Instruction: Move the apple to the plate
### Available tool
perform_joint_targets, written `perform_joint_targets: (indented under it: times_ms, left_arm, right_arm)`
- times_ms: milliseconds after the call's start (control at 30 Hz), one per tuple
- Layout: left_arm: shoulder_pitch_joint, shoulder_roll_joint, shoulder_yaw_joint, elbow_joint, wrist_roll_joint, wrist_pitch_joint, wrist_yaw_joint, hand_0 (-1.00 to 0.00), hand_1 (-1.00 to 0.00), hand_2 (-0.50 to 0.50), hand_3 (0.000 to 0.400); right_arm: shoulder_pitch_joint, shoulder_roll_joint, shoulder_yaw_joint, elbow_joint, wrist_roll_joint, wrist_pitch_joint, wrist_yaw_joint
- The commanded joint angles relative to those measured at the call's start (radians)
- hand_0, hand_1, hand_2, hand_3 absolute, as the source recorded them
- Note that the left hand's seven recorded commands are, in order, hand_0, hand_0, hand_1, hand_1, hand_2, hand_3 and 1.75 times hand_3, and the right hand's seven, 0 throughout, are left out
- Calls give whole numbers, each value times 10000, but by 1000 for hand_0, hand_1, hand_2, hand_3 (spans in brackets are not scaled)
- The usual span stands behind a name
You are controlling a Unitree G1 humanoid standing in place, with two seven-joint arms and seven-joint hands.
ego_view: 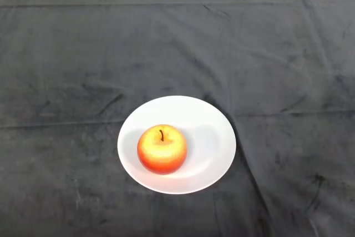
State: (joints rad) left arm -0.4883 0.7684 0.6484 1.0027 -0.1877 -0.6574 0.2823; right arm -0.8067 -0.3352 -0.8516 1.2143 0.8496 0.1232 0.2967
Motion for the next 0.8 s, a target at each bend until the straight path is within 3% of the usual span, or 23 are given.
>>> perform_joint_targets:
  times_ms: [33,467,800]
  left_arm:
    - [94,993,222,406,-55,-271,132,0,0,0,0]
    - [-214,936,232,806,-6,-539,518,0,0,0,0]
    - [-345,896,130,961,12,-618,485,0,0,0,0]
  right_arm:
    - [-254,-237,-132,-153,158,-76,76]
    - [-271,-252,-144,-106,158,-87,98]
    - [-279,-260,-151,-82,155,-94,111]
